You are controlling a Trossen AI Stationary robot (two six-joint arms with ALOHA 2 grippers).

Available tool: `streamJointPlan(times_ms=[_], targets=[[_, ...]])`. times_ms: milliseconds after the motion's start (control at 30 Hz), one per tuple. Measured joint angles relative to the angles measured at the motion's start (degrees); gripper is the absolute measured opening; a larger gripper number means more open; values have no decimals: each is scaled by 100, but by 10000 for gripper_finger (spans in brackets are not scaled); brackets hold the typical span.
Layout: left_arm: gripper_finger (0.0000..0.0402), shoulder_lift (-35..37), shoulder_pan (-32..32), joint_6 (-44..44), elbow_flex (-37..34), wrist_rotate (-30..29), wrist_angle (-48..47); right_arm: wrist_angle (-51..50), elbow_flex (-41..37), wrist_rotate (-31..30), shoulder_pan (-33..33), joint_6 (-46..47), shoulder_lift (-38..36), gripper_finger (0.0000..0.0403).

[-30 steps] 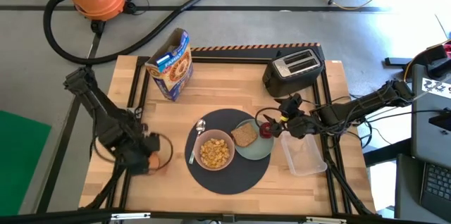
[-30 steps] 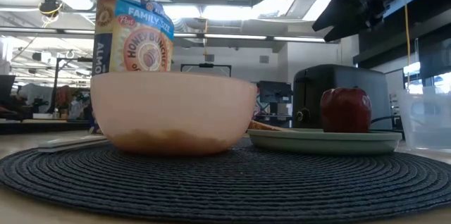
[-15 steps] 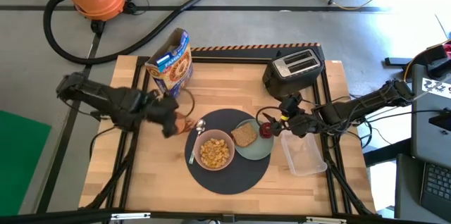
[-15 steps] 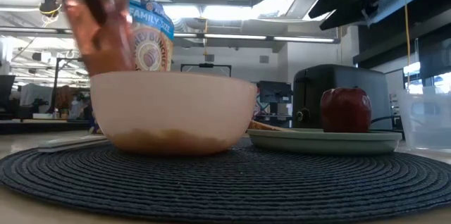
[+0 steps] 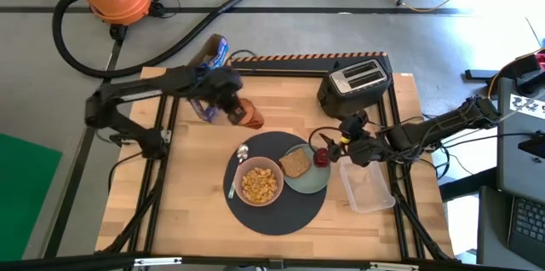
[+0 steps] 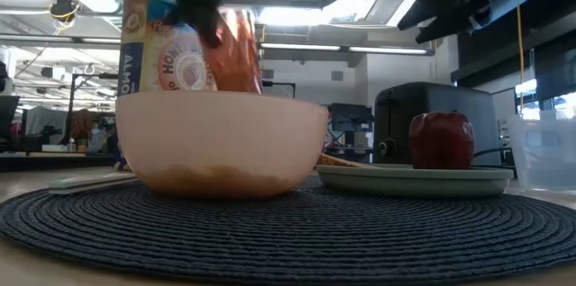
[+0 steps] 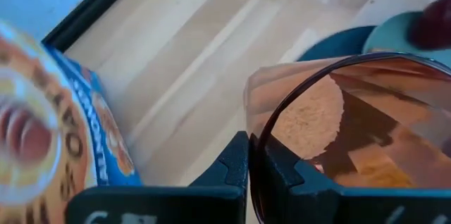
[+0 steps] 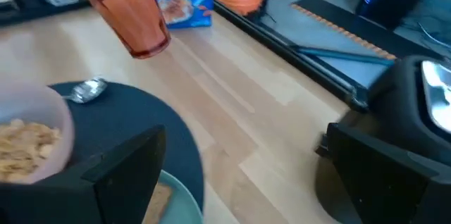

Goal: Arrange a breakfast setting
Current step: Put the orange cup on the black placemat to the top of the pink bowl

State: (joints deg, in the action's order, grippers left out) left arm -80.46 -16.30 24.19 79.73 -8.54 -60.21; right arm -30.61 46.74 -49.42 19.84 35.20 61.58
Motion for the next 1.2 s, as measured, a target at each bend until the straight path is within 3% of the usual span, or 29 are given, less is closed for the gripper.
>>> streamJointPlan(times_ms=[100,267,600,833,1200], targets=[[5,-622,-223,-357,412,274,-86,-369,0,-71,0,334,1,379],[5,-1589,-271,-773,1209,821,-52,-1029,0,-709,2,1120,2,379],[5,-3123,-234,-1237,2771,1661,-1107,-1902,0,-514,2,1901,2,379],[5,-3642,-144,-1307,2936,1684,-1224,-1930,0,-232,7,2007,2,379],[40,-3664,-2,-1988,2921,1701,-1304,-1924,0,-245,7,2006,2,379]])
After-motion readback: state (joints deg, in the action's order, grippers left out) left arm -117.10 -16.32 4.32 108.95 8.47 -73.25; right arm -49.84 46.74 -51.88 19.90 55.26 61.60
